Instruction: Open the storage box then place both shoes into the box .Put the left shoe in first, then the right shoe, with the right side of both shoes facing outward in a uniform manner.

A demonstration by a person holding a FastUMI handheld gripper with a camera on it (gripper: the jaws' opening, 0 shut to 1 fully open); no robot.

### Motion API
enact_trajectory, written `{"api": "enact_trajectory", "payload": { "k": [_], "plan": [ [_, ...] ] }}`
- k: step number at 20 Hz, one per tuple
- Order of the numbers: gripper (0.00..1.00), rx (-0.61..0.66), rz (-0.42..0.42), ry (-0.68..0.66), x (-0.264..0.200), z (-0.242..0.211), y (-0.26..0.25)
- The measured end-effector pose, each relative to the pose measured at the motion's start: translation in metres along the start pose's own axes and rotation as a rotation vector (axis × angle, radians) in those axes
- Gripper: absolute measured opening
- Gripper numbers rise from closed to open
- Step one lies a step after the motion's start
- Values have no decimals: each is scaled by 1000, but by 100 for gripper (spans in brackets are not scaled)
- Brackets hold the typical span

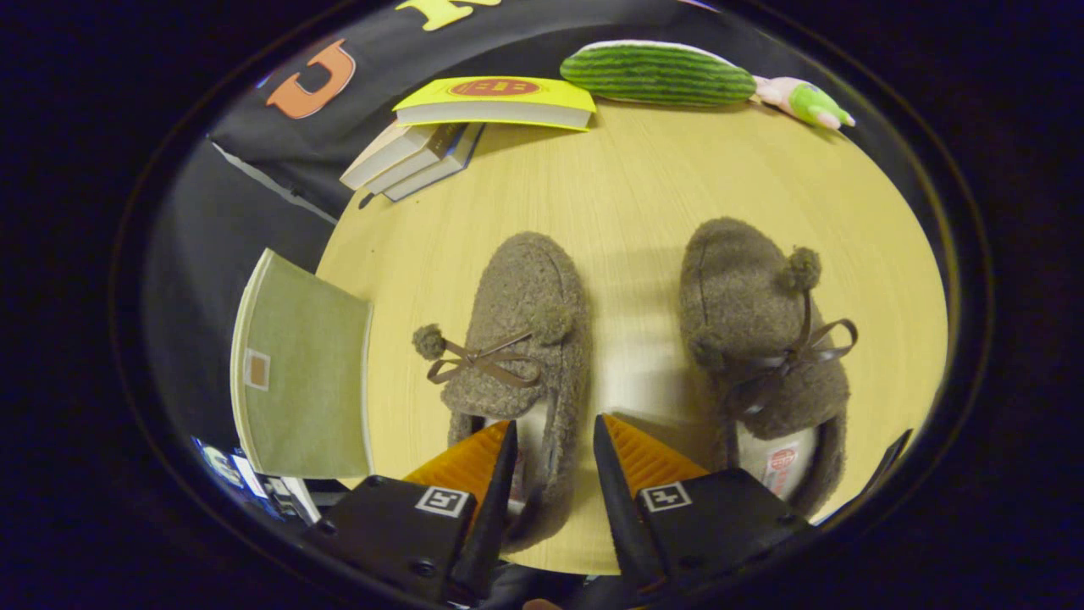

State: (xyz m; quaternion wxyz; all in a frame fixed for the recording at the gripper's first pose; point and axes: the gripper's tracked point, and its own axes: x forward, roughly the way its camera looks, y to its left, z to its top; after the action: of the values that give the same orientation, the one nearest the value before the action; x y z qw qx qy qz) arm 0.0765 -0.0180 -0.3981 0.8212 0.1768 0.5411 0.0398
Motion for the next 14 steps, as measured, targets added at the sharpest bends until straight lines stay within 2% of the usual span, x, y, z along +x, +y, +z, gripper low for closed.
{"api": "enact_trajectory", "payload": {
  "k": [3,6,9,14],
  "plan": [
    [35,44,5,44,6,1,2],
    [28,36,-7,58,5,2,0],
    [8,108,12,78,0,1,5],
    [6,236,86,81,-26,-6,41]
  ]
}}
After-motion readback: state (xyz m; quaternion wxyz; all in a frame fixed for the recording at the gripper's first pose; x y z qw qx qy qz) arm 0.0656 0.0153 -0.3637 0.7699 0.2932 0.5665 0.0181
